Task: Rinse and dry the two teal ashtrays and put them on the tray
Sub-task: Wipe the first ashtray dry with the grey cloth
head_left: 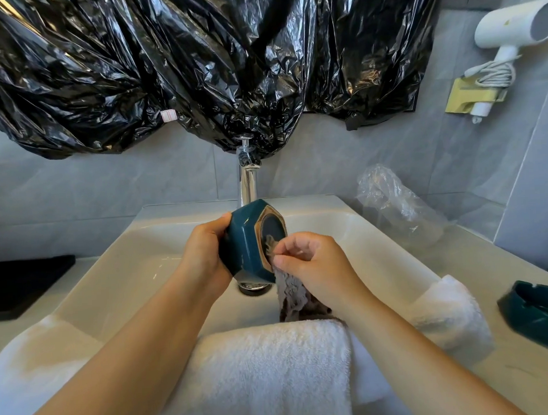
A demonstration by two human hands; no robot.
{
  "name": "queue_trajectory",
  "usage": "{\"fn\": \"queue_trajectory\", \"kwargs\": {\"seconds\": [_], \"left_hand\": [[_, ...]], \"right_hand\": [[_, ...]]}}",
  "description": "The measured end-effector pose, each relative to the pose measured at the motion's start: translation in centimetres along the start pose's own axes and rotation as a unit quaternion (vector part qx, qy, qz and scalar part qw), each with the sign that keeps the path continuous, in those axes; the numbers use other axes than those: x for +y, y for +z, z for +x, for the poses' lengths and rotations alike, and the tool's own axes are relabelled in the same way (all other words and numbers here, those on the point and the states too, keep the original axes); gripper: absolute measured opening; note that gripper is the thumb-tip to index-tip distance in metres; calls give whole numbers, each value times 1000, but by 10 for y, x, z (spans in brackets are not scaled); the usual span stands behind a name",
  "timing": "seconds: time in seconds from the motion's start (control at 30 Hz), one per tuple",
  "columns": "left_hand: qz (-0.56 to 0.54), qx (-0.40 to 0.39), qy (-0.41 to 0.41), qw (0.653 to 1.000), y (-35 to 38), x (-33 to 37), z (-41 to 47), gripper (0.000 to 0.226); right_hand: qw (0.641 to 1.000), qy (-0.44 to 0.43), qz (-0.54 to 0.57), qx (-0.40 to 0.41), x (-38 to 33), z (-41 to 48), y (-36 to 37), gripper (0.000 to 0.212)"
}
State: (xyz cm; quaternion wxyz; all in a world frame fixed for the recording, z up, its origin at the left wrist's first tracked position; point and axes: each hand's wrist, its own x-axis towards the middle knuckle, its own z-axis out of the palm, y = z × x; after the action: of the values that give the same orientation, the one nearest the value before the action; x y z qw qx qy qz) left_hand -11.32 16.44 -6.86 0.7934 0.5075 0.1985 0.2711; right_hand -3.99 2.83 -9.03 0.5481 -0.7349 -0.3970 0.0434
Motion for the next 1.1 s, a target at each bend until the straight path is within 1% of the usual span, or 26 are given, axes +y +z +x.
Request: {"fn": "queue_trajectory", "kwargs": {"seconds": [0.07,0.13,0.23,0.3,0.33,0.37,0.43,0.47,0.5,0.53,0.6,0.63,0.67,0.73,0.77,0.83,0.97,1.03,1.1], "left_hand": [[-19,18,7,1000,-2,2,1,25],[-32,30,5,999,-4,4,2,25],[-21,36,-1,999,-5,3,2,22],[-9,40,-5,999,-3,2,3,21],[-4,44,-4,999,-2,1,3,21],[-1,47,-2,999,-2,1,4,21],[1,53,1,999,-1,1,5,20],[0,55,1,998,-1,1,5,19],[-1,56,1,998,-2,1,5,19],[-1,57,1,998,-2,1,5,19],[0,61,-1,998,-3,0,5,19],[-1,62,-2,998,-4,0,5,20],[-1,62,-3,998,-3,0,5,22],[-3,61,-7,998,-4,0,6,24],[-5,60,-10,998,-4,0,6,22],[-11,55,-13,998,-6,0,5,21],[-25,34,-16,999,-6,1,4,27],[-24,27,-19,999,-6,1,2,31],[-17,24,-21,999,-6,2,0,34]], "right_hand": [[995,67,-38,61,9,5,-3,7],[987,97,-37,125,16,11,-8,9],[981,50,-45,183,14,14,-16,8],[980,15,-60,189,13,14,-22,12],[983,12,-71,169,14,12,-26,19],[987,25,-85,132,15,10,-29,28],[989,95,-102,41,20,7,-34,47],[985,135,-109,-6,22,5,-34,54],[977,164,-128,-51,23,3,-33,57],[967,175,-156,-96,23,2,-31,56],[949,162,-210,-170,22,1,-25,44],[940,155,-234,-196,21,1,-22,42],[929,152,-259,-214,21,2,-20,49],[915,156,-300,-221,22,4,-18,61],[913,155,-309,-216,23,5,-18,62],[910,163,-318,-212,26,8,-17,60],[906,184,-323,-204,29,11,-17,58],[911,192,-314,-189,30,10,-18,55],[925,188,-286,-165,34,9,-20,47]]}}
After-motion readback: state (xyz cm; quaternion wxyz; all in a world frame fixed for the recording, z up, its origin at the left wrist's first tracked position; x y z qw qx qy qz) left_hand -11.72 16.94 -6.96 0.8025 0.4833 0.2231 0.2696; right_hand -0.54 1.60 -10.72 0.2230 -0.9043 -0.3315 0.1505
